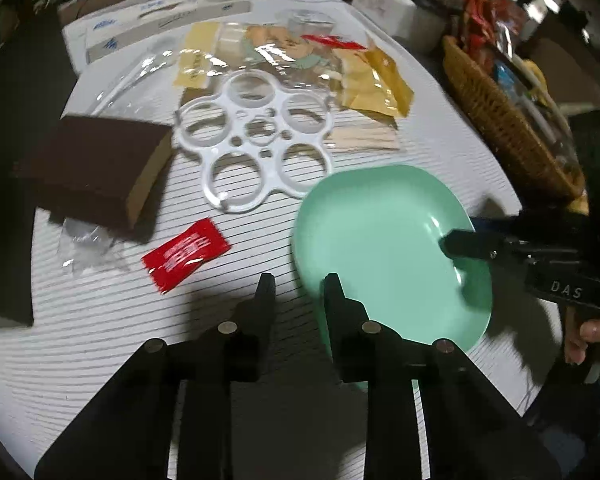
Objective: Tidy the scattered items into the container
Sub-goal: 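Carry the mint-green plate into the black box and release it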
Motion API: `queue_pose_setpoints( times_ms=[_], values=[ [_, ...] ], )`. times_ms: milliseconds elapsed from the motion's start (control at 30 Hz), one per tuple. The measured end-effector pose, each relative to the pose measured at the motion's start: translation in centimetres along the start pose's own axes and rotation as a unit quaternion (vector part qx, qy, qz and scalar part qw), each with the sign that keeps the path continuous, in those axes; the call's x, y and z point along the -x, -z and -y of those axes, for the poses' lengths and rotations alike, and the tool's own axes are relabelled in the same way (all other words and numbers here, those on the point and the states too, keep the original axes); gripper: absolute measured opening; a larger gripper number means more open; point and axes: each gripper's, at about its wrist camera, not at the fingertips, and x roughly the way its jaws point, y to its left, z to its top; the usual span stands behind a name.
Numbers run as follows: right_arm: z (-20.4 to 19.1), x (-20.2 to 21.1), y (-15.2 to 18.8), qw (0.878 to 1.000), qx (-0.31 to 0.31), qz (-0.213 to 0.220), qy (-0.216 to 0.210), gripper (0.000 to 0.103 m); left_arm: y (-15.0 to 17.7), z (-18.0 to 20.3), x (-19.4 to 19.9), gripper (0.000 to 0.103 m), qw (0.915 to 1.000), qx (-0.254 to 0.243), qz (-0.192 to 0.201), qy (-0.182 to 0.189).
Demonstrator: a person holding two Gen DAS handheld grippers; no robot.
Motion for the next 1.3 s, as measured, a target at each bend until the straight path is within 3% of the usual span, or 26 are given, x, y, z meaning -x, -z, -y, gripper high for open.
queue_pose_setpoints(
  times_ms=[33,200,300,367,533,667,800,967,1100,1167,1300],
  values=[
    [-0.3,-0.1,0.0,1.000,0.007,-0.003,-0.006,0.017,0.0,0.3,-0.1,0.013,1.0000,-0.003,-0.001,0.003],
    [-1.6,1.0,0.1,0.999,0.031,0.017,0.006,0.017,-0.3,0.5,1.8,0.013,0.9996,-0.008,0.028,0.001],
    [-2.4,3.0,-0.4,0.998,0.030,0.046,-0.010,0.016,-0.9,-0.5,4.6,0.013,0.9985,0.005,0.052,0.018],
    [-3.8,4.3,-1.1,0.997,0.041,0.062,-0.016,0.016,-1.3,-1.1,7.6,0.013,0.9972,0.004,0.074,0.008],
    [-10.3,6.5,-4.5,0.991,0.091,0.087,-0.038,0.016,-2.5,-4.9,15.1,0.013,0.9917,0.009,0.123,-0.036],
    [-15.9,7.6,-8.3,0.983,0.118,0.111,-0.081,0.016,-3.5,-10.1,20.8,0.013,0.9866,0.043,0.150,-0.047],
    [-22.8,8.0,-12.5,0.972,0.156,0.130,-0.118,0.016,-4.1,-15.4,25.7,0.015,0.9784,0.049,0.169,-0.109],
    [-29.1,2.0,-16.2,0.969,0.172,0.100,-0.147,0.016,-3.8,-23.1,25.5,0.018,0.9732,0.081,0.158,-0.146],
    [-31.8,-5.6,-17.6,0.976,0.151,0.038,-0.154,0.016,-2.8,-29.6,20.2,0.018,0.9762,0.112,0.089,-0.164],
    [-32.9,-8.9,-17.7,0.978,0.155,0.007,-0.138,0.014,-2.3,-31.2,18.1,0.018,0.9765,0.119,0.057,-0.171],
    [-35.3,-11.7,-18.4,0.977,0.179,-0.044,-0.106,0.015,-1.4,-32.8,15.3,0.018,0.9750,0.132,0.007,-0.179]
  ],
)
